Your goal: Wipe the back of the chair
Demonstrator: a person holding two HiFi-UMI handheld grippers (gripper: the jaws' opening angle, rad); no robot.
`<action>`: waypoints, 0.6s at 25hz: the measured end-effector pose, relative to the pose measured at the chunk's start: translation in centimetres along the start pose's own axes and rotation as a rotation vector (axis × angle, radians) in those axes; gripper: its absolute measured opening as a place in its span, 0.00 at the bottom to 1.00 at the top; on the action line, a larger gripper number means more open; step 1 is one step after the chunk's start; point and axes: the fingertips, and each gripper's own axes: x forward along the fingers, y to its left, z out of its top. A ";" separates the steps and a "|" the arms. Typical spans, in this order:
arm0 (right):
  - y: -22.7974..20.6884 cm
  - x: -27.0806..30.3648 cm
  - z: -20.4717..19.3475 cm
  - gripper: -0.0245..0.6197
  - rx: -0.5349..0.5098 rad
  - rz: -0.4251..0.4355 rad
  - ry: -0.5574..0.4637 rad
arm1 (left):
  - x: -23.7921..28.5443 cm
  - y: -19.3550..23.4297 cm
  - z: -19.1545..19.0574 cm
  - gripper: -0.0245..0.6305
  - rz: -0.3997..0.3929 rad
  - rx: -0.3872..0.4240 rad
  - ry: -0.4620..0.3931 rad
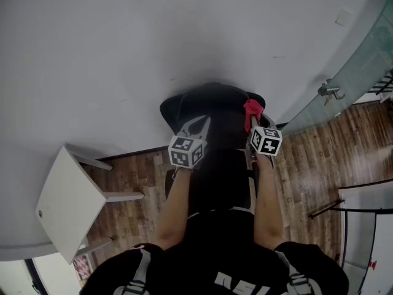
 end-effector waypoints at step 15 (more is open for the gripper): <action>4.7 -3.6 -2.6 0.17 -0.015 0.059 0.016 | -5.2 -0.7 -1.6 0.07 0.015 0.013 0.018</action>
